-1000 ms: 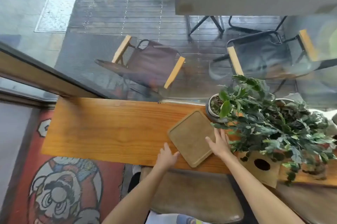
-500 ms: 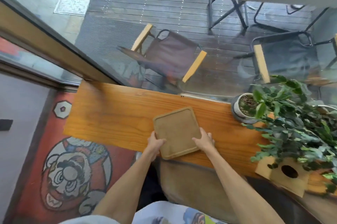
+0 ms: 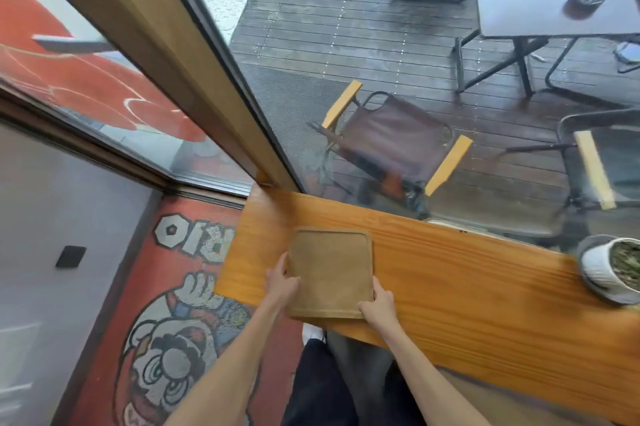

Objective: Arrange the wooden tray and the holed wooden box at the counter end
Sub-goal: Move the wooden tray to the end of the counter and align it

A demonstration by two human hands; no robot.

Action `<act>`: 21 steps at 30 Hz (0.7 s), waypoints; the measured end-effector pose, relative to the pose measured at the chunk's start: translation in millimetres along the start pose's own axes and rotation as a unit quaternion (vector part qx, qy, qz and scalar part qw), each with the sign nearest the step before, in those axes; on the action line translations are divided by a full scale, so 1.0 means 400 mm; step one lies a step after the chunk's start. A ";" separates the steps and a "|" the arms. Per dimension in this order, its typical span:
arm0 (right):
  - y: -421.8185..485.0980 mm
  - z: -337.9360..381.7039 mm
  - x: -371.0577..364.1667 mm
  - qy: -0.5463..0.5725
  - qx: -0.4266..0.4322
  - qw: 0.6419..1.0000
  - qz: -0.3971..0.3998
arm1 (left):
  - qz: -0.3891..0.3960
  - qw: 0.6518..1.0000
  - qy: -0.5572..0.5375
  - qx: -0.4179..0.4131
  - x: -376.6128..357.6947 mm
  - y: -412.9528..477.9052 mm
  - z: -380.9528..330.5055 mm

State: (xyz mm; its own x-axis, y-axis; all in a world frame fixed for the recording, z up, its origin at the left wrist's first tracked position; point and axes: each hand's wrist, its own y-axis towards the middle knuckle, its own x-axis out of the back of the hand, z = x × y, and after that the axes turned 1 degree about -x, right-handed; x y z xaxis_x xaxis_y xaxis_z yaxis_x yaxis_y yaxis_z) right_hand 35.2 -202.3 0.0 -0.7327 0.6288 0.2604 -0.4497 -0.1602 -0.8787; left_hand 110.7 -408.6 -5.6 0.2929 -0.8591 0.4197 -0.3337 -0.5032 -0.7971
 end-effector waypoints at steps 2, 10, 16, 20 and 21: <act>0.009 0.044 -0.056 0.014 0.016 1.000 -0.019 | -0.011 0.999 0.042 -0.021 0.052 0.027 -0.023; 0.092 0.120 -0.173 0.046 0.001 0.994 -0.097 | 0.032 0.991 0.108 -0.074 0.145 0.132 -0.091; 0.110 0.120 -0.172 -0.073 0.067 0.981 -0.165 | 0.019 0.966 0.204 -0.156 0.154 0.187 -0.082; 0.125 0.043 -0.176 -0.294 0.162 0.913 -0.231 | 0.000 0.848 0.417 -0.328 0.188 0.229 0.058; 0.136 0.020 -0.173 -0.335 0.191 0.896 -0.219 | 0.007 0.817 0.447 -0.363 0.200 0.238 0.088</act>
State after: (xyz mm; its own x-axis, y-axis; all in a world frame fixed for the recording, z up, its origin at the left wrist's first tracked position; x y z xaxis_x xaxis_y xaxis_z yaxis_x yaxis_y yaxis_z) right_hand 57.2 -260.4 -62.7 -0.5277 0.1180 0.8412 -0.8177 -0.3386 -0.4655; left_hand 133.8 -522.1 -63.0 -0.3791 -0.4258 0.8216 -0.8708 -0.1363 -0.4724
